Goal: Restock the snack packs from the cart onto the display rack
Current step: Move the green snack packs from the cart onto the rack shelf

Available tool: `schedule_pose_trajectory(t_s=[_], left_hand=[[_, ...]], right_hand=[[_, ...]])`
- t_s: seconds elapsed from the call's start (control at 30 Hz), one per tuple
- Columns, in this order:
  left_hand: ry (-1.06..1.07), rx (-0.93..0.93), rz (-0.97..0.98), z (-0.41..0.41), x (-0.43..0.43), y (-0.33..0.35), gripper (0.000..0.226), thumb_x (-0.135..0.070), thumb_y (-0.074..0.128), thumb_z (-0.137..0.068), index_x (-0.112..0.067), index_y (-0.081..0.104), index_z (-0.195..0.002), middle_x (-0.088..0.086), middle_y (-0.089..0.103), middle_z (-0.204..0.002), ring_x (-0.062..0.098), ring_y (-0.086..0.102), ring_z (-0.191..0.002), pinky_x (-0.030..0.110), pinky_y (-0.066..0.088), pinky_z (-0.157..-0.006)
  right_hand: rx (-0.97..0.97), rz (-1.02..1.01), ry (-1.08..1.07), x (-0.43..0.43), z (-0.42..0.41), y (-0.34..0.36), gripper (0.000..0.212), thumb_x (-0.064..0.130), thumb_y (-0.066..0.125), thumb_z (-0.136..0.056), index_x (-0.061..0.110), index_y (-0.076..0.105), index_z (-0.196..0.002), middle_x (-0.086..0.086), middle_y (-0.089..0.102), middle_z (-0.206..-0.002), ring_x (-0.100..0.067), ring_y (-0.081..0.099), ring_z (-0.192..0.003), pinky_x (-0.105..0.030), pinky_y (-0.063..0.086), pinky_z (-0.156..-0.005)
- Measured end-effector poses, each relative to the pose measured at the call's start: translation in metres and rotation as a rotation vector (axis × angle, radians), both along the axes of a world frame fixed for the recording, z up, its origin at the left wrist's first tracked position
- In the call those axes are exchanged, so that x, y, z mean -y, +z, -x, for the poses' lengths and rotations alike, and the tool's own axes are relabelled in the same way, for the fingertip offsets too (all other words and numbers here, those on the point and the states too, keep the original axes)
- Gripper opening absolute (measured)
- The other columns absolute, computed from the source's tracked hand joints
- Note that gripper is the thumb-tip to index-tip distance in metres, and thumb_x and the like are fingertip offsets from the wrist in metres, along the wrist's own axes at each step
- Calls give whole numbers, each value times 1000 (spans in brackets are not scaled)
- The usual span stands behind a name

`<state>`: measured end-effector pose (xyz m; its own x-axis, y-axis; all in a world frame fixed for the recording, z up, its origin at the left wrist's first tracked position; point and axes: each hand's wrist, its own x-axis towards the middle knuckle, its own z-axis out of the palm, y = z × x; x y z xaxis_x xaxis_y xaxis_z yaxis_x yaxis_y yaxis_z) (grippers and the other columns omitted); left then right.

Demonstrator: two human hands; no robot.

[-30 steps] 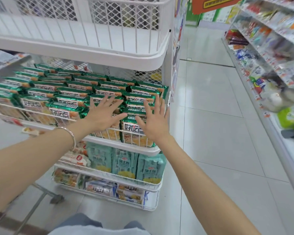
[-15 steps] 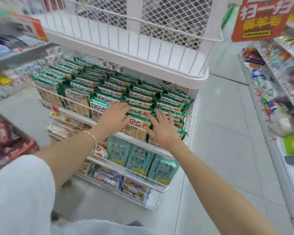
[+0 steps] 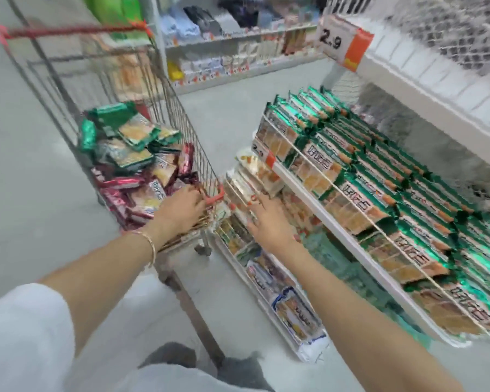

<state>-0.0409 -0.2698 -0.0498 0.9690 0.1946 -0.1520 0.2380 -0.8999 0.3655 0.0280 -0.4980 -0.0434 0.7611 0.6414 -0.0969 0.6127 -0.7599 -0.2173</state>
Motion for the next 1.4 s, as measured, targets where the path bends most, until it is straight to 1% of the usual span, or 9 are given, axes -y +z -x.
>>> schedule_pose_trajectory(t_s=[0.3, 0.4, 0.5, 0.7, 0.9, 1.0, 1.13, 1.23, 1.4], left_hand=[[442, -108, 235, 29, -137, -39, 44, -36, 33, -106, -4, 63, -112, 19, 55, -124, 34, 57, -110, 39, 45, -89], [562, -70, 318, 15, -173, -47, 38, -30, 40, -102, -4, 61, -85, 17, 64, -101, 34, 61, -92, 42, 50, -81], [668, -57, 402, -8, -209, -49, 37, -30, 41, -103, -3, 65, -104, 17, 66, -107, 35, 63, -91, 39, 51, -78], [864, -34, 497, -61, -267, -50, 33, -30, 40, -105, -9, 61, -120, 6, 66, -98, 20, 56, -76, 37, 48, -71], [960, -30, 563, -93, -304, -80, 35, -32, 41, -106, -10, 57, -129, -8, 56, -88, 2, 40, -63, 18, 34, -57], [997, -42, 595, -100, -318, -93, 35, -32, 42, -106, -11, 56, -130, -11, 55, -86, 1, 38, -63, 16, 33, -58], [979, -71, 615, -106, -334, -100, 36, -32, 41, -106, -10, 55, -132, -1, 60, -108, 3, 46, -73, 19, 39, -66], [1021, -41, 682, -108, -347, -95, 38, -32, 41, -106, -10, 54, -134, 4, 58, -132, 16, 55, -111, 31, 41, -96], [1045, -41, 942, -111, -359, -88, 82, -62, 52, -92, -11, 31, -153, 9, 40, -155, 27, 40, -139, 37, 31, -110]], right_hand=[[-152, 40, 186, -167, -6, -41, 36, 15, 58, -80, 7, 69, -114, -16, 58, -127, -37, 58, -114, -50, 47, -99], [-204, 97, 238, -207, -32, -49, 43, 15, 58, -88, 10, 64, -130, -19, 47, -148, -37, 51, -129, -47, 41, -111], [-243, 144, 261, -249, -72, -55, 46, 21, 58, -92, 12, 58, -137, -16, 39, -155, -33, 43, -139, -44, 34, -117], [-656, -200, -177, -356, -167, -73, 40, 12, 59, -96, 7, 54, -136, -10, 66, -118, -26, 68, -80, -41, 60, -75], [-771, -337, -395, -469, -253, -91, 45, 19, 61, -99, 4, 49, -139, -4, 62, -109, -19, 62, -81, -31, 51, -67], [-753, -205, -401, -503, -268, -122, 69, 38, 63, -97, -1, 37, -147, -16, 54, -138, -28, 59, -110, -33, 48, -86], [-837, -211, -447, -517, -266, -161, 53, 28, 67, -95, 5, 50, -139, -13, 63, -115, -24, 60, -98, -33, 51, -85], [-1047, -459, -576, -506, -270, -165, 34, 5, 73, -88, 6, 65, -122, -6, 69, -112, -21, 65, -93, -27, 56, -76], [-1443, -276, -280, -463, -269, -125, 18, 3, 68, -89, 11, 65, -104, -6, 70, -118, -21, 65, -109, -29, 49, -96]])
